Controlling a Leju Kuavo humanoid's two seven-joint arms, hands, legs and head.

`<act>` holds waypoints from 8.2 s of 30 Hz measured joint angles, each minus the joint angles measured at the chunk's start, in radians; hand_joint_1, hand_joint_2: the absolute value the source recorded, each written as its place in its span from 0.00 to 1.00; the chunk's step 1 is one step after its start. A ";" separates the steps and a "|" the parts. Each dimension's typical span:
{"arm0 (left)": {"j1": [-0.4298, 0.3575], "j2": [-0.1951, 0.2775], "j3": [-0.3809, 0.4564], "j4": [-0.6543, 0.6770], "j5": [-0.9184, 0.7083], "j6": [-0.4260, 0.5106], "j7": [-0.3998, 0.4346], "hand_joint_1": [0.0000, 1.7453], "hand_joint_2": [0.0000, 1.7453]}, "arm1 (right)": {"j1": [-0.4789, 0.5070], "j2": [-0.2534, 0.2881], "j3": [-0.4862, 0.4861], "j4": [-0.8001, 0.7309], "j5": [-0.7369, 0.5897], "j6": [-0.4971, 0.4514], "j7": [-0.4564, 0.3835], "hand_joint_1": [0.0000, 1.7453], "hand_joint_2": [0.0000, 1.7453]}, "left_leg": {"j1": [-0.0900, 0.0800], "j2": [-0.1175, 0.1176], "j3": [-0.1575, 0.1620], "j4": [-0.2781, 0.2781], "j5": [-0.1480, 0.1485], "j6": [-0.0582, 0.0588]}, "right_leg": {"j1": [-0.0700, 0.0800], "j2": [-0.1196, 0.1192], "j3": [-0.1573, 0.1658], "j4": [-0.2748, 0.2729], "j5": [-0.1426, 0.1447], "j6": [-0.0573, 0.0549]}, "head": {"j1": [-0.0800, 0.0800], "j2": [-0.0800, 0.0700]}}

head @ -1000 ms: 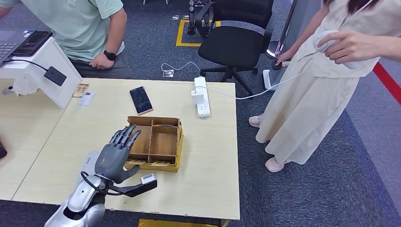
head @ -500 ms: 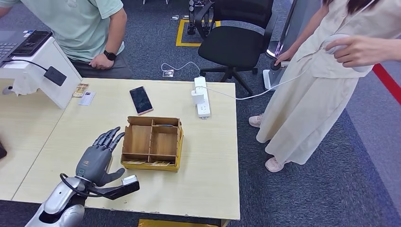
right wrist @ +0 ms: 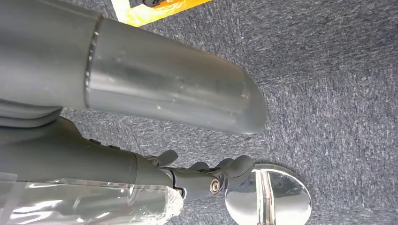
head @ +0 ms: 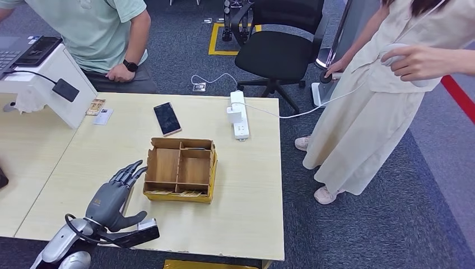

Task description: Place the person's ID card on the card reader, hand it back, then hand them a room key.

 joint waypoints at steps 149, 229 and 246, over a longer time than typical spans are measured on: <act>-0.259 -0.043 -0.090 0.139 -0.136 0.146 -0.001 1.00 1.00 | 0.017 -0.017 0.002 0.007 0.019 -0.039 0.058 0.00 0.00 | 0.000 0.000 0.001 0.000 0.001 0.000 | 0.000 0.000 0.000 0.000 0.001 0.000 | 0.000 0.000; -0.853 -0.229 -0.071 0.709 -0.280 0.482 0.126 0.04 1.00 | 0.013 -0.010 0.008 0.039 0.055 -0.040 0.062 0.00 0.00 | 0.000 0.000 0.001 0.001 0.002 -0.001 | 0.000 0.000 0.000 0.000 0.002 0.000 | 0.000 0.000; -0.791 -0.223 -0.040 0.670 -0.255 0.503 0.115 0.00 1.00 | 0.015 -0.010 0.008 0.040 0.053 -0.044 0.059 0.00 0.00 | 0.000 0.000 0.001 0.001 0.002 -0.001 | 0.000 0.001 0.000 0.001 0.002 0.000 | 0.000 0.000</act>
